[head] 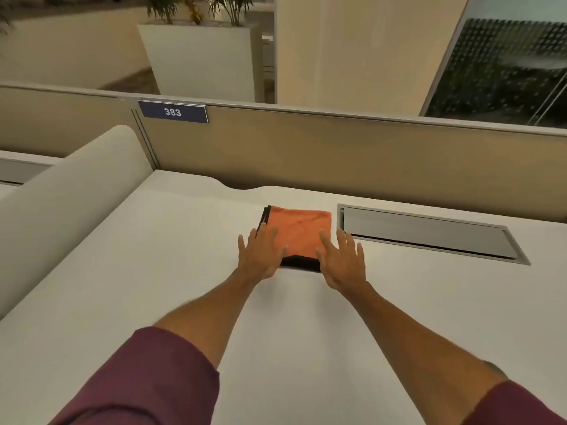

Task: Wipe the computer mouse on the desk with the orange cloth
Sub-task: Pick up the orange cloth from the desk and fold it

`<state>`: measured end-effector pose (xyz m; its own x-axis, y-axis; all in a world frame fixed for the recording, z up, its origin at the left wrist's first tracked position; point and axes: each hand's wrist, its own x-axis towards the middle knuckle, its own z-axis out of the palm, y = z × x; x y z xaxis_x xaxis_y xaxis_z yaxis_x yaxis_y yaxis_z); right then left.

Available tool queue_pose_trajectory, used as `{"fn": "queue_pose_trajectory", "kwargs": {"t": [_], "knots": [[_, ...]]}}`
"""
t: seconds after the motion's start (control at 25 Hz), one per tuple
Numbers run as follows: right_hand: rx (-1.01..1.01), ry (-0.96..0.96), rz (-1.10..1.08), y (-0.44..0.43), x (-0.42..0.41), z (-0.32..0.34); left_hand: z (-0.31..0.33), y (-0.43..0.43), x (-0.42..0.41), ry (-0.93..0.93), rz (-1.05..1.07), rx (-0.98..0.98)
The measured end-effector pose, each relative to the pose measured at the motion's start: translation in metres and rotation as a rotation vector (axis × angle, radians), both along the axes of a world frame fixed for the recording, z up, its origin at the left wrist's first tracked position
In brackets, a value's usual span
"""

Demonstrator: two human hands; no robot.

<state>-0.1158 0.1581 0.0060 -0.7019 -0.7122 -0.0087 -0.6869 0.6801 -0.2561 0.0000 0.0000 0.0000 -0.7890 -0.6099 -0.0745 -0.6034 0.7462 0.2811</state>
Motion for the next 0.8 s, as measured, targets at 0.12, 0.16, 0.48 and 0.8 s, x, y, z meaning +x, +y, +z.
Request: {"fn": "queue_pose_trajectory", "kwargs": {"t": [0.12,0.16,0.48,0.8], "knots": [[0.045,-0.025,-0.062,-0.023,-0.020,-0.014,-0.017,-0.025,-0.022,-0.043,0.016,-0.004],[0.056,-0.036,-0.073,-0.031,-0.027,-0.019,-0.022,-0.032,-0.026,-0.054,0.012,-0.007],[0.122,-0.150,-0.136,-0.067,-0.045,-0.039,-0.051,-0.048,-0.046,0.002,0.048,-0.005],[-0.448,-0.631,-0.525,-0.080,-0.059,-0.033,-0.018,-0.069,-0.069,0.373,0.596,0.709]]}}
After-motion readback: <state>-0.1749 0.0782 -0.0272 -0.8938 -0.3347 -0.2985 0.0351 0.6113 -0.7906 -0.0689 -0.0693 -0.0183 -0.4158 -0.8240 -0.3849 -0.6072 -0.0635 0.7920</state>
